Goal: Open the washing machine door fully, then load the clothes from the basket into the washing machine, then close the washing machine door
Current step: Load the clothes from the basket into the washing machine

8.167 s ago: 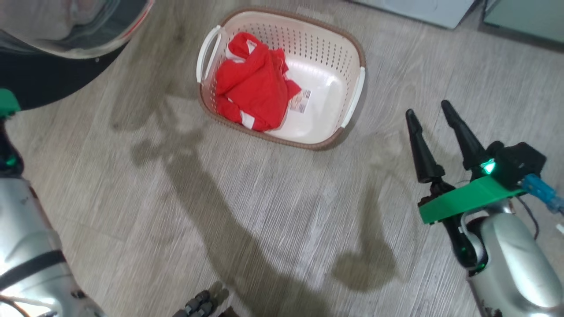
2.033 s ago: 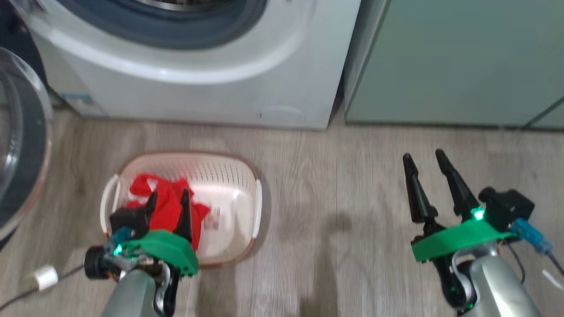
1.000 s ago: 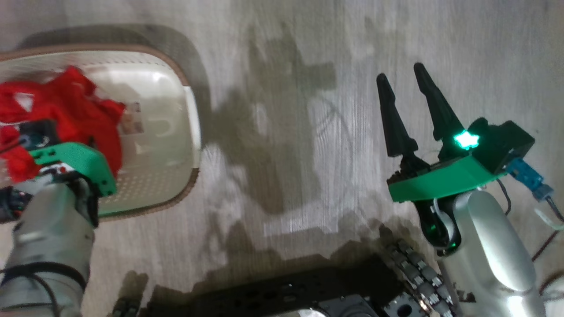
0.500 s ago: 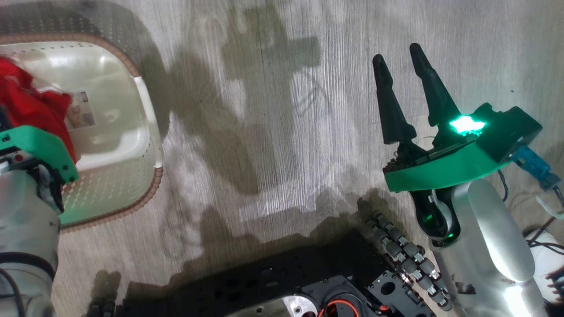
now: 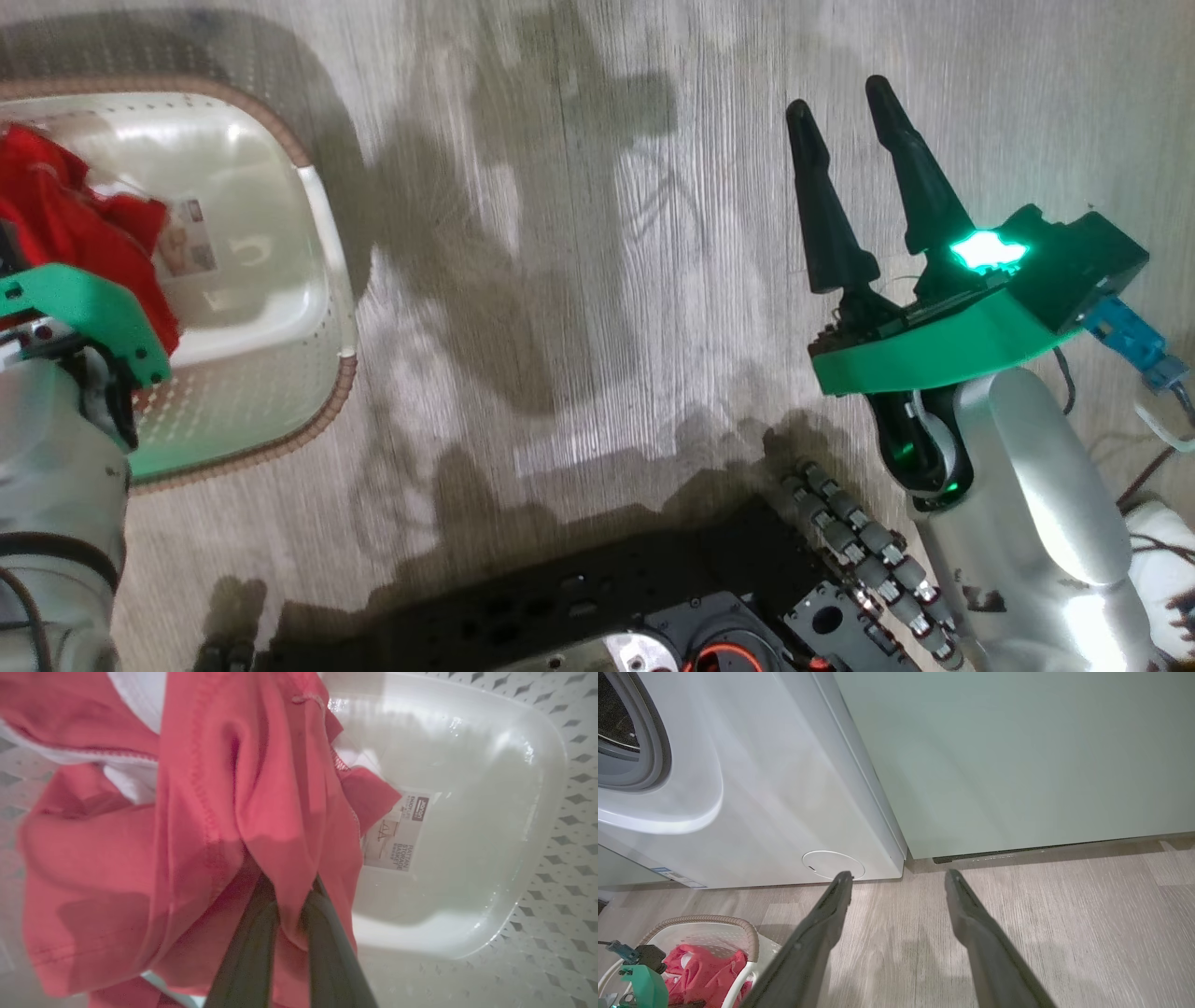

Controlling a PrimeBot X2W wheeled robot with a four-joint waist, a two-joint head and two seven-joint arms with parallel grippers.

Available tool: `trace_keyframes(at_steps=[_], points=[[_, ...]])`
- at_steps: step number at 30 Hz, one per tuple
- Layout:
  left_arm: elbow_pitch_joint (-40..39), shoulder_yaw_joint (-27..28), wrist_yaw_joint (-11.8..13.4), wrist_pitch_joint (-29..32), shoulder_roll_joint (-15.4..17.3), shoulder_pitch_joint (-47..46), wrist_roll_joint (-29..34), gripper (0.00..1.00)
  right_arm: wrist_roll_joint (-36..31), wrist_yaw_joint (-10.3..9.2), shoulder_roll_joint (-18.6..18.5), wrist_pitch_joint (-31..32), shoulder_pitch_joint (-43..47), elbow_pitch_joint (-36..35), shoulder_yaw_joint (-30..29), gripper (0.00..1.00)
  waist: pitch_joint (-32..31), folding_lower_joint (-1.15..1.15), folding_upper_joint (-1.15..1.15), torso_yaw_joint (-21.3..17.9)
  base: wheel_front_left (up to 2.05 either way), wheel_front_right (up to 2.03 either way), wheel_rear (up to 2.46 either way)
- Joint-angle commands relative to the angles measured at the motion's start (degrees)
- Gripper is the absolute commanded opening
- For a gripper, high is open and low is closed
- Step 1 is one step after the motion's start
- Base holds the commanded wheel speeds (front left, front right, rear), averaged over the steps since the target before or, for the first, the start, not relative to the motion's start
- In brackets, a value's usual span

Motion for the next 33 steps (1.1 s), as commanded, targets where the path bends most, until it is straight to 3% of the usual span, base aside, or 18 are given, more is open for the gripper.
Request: trace_keyframes(at_steps=[1, 9, 25, 29, 33], points=[[-0.1, 0.6, -0.1, -0.7, 1.9, 3.3, -0.7, 0.0, 0.1, 0.0, 0.6, -0.4, 1.6, -1.1, 1.0, 1.0, -0.8, 0.0, 0.0, 0.2, 0.0, 0.0, 0.0], [-0.1, -1.6, -2.9, -2.9, -0.6, 5.7, -0.1, 0.0, -0.7, 0.0, 0.6, -0.4, 2.7, 0.8, 0.4, 1.0, -7.9, 0.0, 0.0, 2.0, 0.0, 0.0, 0.0], [-0.3, -3.3, -7.0, -9.7, -5.0, 12.7, -1.0, 0.0, -3.0, 0.0, 0.6, -0.4, 7.7, 4.8, -0.8, 1.0, -27.9, 0.0, 0.0, 7.1, 0.0, 0.0, 0.0], [-4.1, -3.1, -9.0, -10.4, -5.8, 14.6, -1.4, 0.0, -3.1, 0.0, 0.6, -0.4, 9.4, 5.5, -1.1, 1.0, -32.2, 0.0, 0.0, 8.1, 0.0, 0.0, 0.0], [-12.9, -2.8, -8.9, -10.5, -5.9, 18.7, 0.0, 0.0, -3.2, 0.0, 0.5, -0.4, 10.8, 5.9, -1.4, 1.0, -35.7, 0.0, 0.0, 8.7, 0.0, 0.0, 0.0]])
